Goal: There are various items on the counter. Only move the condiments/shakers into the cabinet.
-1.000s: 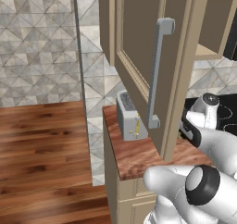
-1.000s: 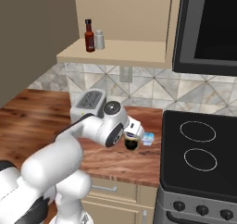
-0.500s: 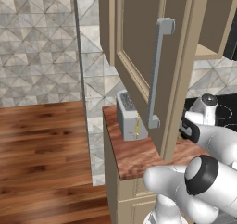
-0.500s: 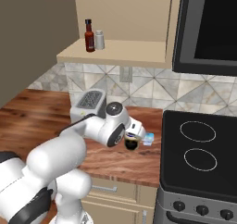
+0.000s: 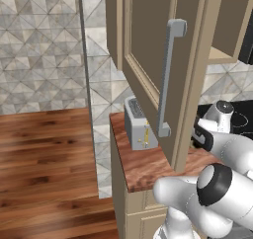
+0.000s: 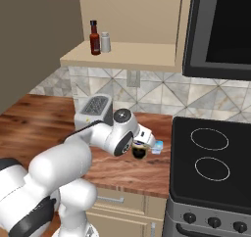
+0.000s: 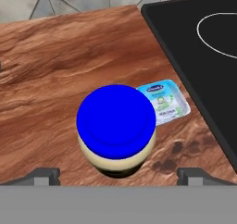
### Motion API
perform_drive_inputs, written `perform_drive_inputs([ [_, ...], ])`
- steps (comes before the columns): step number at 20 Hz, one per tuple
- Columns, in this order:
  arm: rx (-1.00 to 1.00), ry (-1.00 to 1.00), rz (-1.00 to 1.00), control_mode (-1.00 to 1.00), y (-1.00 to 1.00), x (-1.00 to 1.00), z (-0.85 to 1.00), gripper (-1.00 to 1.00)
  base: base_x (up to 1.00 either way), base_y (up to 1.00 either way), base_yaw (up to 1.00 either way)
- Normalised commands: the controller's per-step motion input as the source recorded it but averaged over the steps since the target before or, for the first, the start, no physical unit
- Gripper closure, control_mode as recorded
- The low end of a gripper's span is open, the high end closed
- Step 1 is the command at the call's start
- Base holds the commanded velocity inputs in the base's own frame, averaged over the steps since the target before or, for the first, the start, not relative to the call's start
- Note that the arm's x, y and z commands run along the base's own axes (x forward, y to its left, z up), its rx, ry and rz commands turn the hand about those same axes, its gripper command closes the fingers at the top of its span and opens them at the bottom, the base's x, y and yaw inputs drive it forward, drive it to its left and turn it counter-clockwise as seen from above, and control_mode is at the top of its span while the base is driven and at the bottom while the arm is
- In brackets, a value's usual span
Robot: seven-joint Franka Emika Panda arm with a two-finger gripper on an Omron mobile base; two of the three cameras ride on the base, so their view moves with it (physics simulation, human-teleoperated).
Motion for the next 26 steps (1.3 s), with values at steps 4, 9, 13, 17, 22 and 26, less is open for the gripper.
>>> perform_drive_inputs([
  [4,0.00,-0.01,0.00,-1.00,0.00,0.08,-0.04,-1.00,0.00,0.00,0.00],
  [9,0.00,-0.01,0.00,-1.00,0.00,0.10,-0.02,-1.00,0.00,0.00,0.00],
  [13,0.00,0.00,0.00,-1.00,0.00,0.15,-0.02,-1.00,0.00,0.00,0.00],
  [17,0.00,-0.01,0.00,-1.00,-0.01,0.12,-0.04,-1.00,0.00,0.00,0.00],
  [22,0.00,-0.04,0.00,-1.00,-0.03,0.05,-0.07,-1.00,0.00,0.00,0.00],
  [26,0.00,-0.04,0.01,-1.00,-0.03,0.00,-0.09,-1.00,0.00,0.00,0.00],
])
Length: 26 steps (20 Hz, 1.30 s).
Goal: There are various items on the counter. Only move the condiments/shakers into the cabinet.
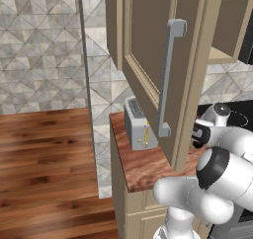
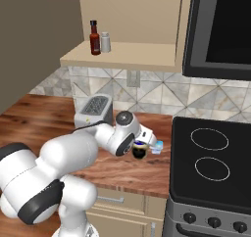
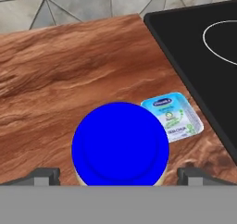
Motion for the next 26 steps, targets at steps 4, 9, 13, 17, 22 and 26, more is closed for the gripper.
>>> perform_drive_inputs([
  [4,0.00,-0.03,0.00,-1.00,0.00,0.00,-0.08,-1.00,0.00,0.00,0.00],
  [9,0.00,-0.02,0.00,-1.00,0.00,0.02,-0.03,-1.00,0.00,0.00,0.00],
  [13,0.00,-0.01,0.00,-1.00,0.00,0.05,-0.03,-1.00,0.00,0.00,0.00],
  [17,0.00,-0.02,0.00,-1.00,0.00,0.03,-0.04,-1.00,0.00,0.00,0.00],
  [22,0.00,-0.02,0.00,-1.00,0.00,0.03,-0.04,-1.00,0.00,0.00,0.00],
  [26,0.00,-0.03,0.00,-1.00,0.00,0.00,-0.03,1.00,0.00,0.00,0.00],
])
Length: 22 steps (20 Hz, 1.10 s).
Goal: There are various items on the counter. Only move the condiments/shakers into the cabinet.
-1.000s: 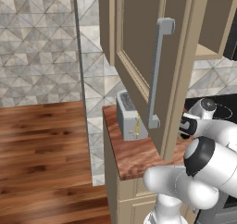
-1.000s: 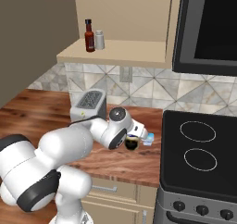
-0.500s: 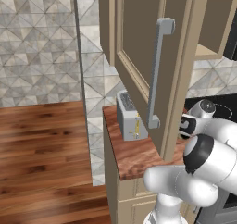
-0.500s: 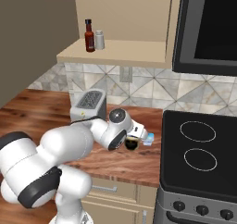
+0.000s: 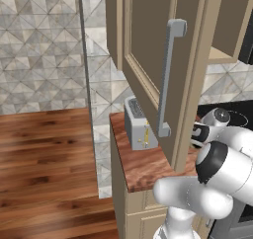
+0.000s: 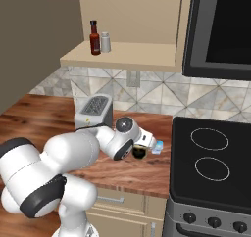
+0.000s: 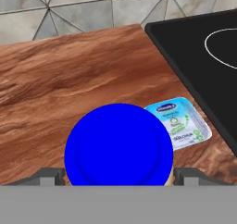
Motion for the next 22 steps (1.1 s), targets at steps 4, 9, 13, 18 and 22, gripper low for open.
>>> perform_drive_inputs([
  [4,0.00,0.00,0.00,-1.00,0.00,0.00,0.00,1.00,0.00,0.00,0.00],
  [9,0.00,0.00,0.00,-1.00,0.00,0.00,0.04,1.00,0.00,0.00,0.00],
  [13,0.00,-0.02,0.00,-1.00,0.00,0.00,0.50,1.00,0.00,0.00,0.00],
  [18,0.00,-0.16,0.01,-1.00,0.00,-0.10,1.00,1.00,0.00,0.00,0.00],
  [22,0.00,-0.18,0.08,-1.00,0.05,-0.21,1.00,1.00,0.00,0.00,0.00],
])
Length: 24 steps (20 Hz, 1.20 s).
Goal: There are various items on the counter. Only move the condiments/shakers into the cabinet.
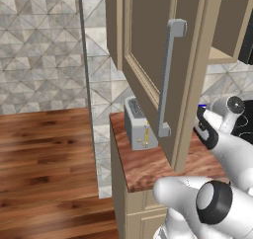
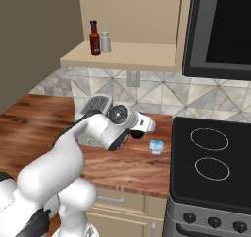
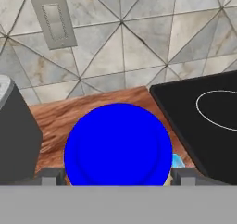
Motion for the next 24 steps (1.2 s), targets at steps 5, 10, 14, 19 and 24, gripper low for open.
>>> perform_drive_inputs([
  [5,0.00,-0.17,0.10,-1.00,0.21,-0.20,1.00,1.00,0.00,0.00,0.00],
  [10,0.00,-0.04,0.14,-1.00,0.49,-0.07,1.00,1.00,0.00,0.00,0.00],
  [14,0.00,0.00,0.11,-1.00,0.47,-0.29,1.00,1.00,0.00,0.00,0.00],
  [19,0.00,0.01,0.08,-1.00,0.27,-0.55,1.00,1.00,0.00,0.00,0.00],
  [24,0.00,0.03,0.13,-1.00,0.15,-0.70,1.00,1.00,0.00,0.00,0.00],
])
